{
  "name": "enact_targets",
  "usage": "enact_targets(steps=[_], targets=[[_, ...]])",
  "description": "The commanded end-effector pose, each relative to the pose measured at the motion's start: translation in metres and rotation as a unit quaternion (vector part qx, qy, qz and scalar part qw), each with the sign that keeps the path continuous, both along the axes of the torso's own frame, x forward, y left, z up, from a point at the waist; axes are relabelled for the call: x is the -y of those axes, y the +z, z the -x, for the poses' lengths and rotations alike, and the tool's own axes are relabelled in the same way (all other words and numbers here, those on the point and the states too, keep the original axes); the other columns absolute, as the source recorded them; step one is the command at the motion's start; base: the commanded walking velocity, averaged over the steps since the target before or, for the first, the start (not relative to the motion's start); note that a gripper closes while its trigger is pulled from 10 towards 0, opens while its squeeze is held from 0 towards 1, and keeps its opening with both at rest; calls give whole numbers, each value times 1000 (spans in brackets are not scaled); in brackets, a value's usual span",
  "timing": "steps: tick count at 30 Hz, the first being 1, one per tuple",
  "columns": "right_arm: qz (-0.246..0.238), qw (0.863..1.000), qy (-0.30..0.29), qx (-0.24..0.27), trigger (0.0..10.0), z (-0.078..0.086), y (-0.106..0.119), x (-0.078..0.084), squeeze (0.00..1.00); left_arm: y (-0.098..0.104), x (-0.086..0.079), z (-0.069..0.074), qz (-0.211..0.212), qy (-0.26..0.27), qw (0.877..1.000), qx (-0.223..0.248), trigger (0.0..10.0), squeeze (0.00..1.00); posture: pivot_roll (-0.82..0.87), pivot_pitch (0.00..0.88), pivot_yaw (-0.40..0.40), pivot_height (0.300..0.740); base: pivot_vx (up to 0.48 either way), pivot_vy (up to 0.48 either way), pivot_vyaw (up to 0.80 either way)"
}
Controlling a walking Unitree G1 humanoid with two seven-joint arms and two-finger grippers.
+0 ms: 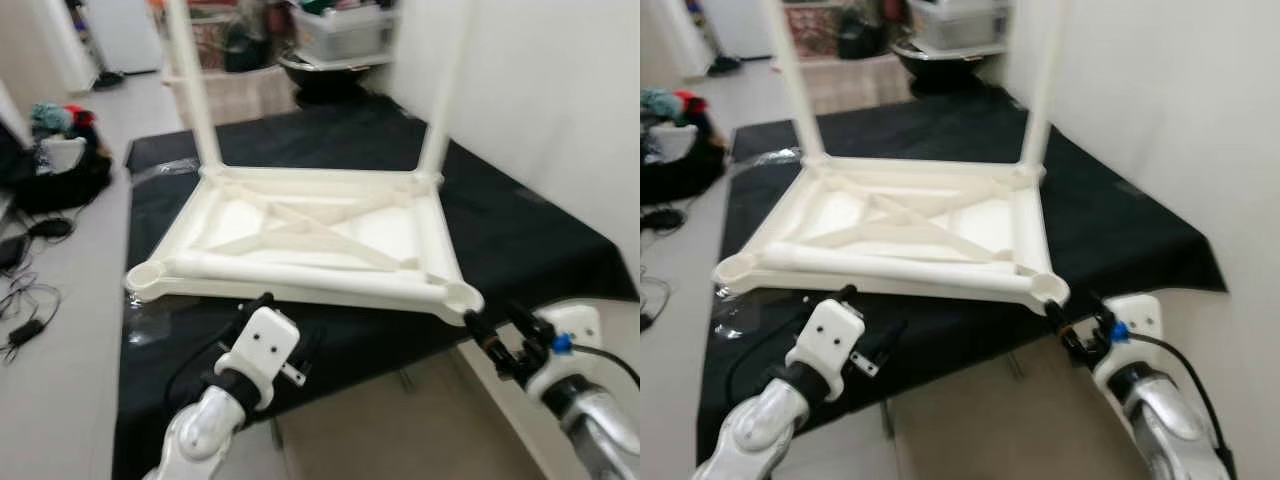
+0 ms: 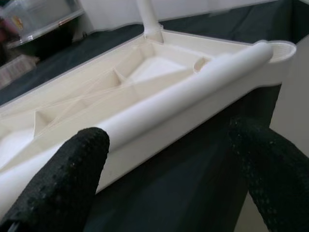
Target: Building children table
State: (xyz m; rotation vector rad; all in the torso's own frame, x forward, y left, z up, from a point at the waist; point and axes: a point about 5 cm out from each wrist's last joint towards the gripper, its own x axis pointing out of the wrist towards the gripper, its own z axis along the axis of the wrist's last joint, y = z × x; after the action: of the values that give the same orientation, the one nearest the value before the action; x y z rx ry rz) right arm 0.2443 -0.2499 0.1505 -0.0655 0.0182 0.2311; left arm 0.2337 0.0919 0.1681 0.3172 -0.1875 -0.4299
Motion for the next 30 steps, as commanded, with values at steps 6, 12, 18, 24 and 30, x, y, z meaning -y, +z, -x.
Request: enact_targets(steps=[6,12,18,24,30], targets=[[-26,998,53,-7,10000,-14,6,-21,0,-3,4,5,2,-8,1000,-15,10000,0,38,179,-21,740,0,0,0],[-40,989,140,-30,10000,-13,7,-30,0,-2,3,9,5,-6,1000,-17,10000,0,37,194,-19,740,0,0,0],[-49,971,227,-47,10000,-10,12,-44,0,-4,4,14,7,-6,1000,-23,10000,0,43,191,-28,740,0,0,0],[-48,954,287,-68,10000,-8,12,-51,0,-4,2,15,5,-1,1000,-25,10000,0,51,185,-36,740,0,0,0],[-25,963,261,-68,10000,-20,10,-50,0,-2,3,16,7,-2,1000,-23,10000,0,52,187,-35,740,0,0,0]])
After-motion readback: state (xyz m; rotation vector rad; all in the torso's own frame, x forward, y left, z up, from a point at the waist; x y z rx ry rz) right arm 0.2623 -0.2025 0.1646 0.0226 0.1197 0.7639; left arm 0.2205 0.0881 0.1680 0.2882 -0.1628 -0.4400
